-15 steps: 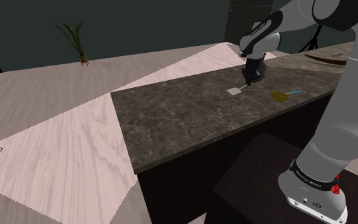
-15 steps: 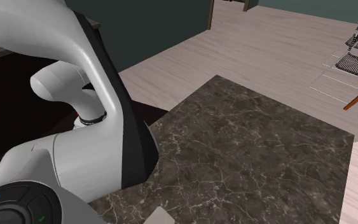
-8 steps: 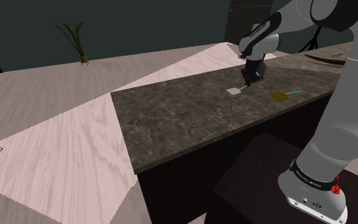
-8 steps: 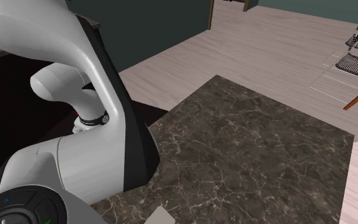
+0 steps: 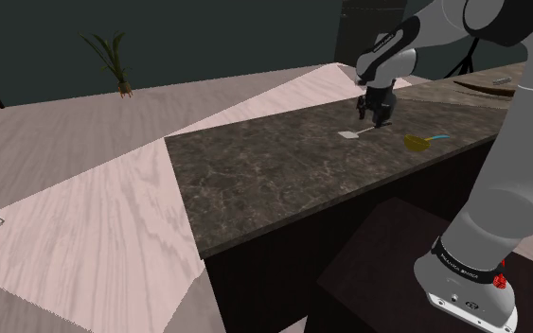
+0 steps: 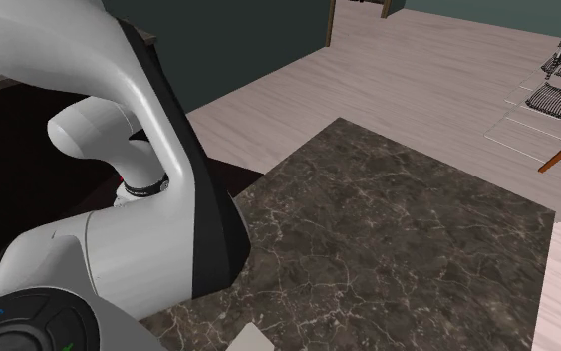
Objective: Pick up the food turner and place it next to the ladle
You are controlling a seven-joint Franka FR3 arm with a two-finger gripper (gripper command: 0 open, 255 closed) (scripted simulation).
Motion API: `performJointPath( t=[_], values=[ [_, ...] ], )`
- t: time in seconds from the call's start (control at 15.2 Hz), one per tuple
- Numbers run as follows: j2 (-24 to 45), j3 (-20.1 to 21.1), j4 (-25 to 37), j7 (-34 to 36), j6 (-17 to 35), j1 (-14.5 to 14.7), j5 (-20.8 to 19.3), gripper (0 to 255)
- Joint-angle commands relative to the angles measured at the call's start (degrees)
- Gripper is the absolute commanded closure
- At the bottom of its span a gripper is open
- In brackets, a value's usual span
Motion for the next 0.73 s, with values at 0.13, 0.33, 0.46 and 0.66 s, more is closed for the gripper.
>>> performJointPath(
  t=[0.13,0.33,0.46,0.66],
  values=[
    [-3.91,-0.38,2.48,1.79,-5.87,0.87,-2.54,0],
    [-3.91,-0.35,2.48,1.79,-5.86,0.84,-2.55,0],
    [-3.91,-0.35,2.48,1.79,-5.87,0.84,-2.54,0],
    [-3.91,-0.35,2.48,1.79,-5.87,0.84,-2.54,0]
  ],
)
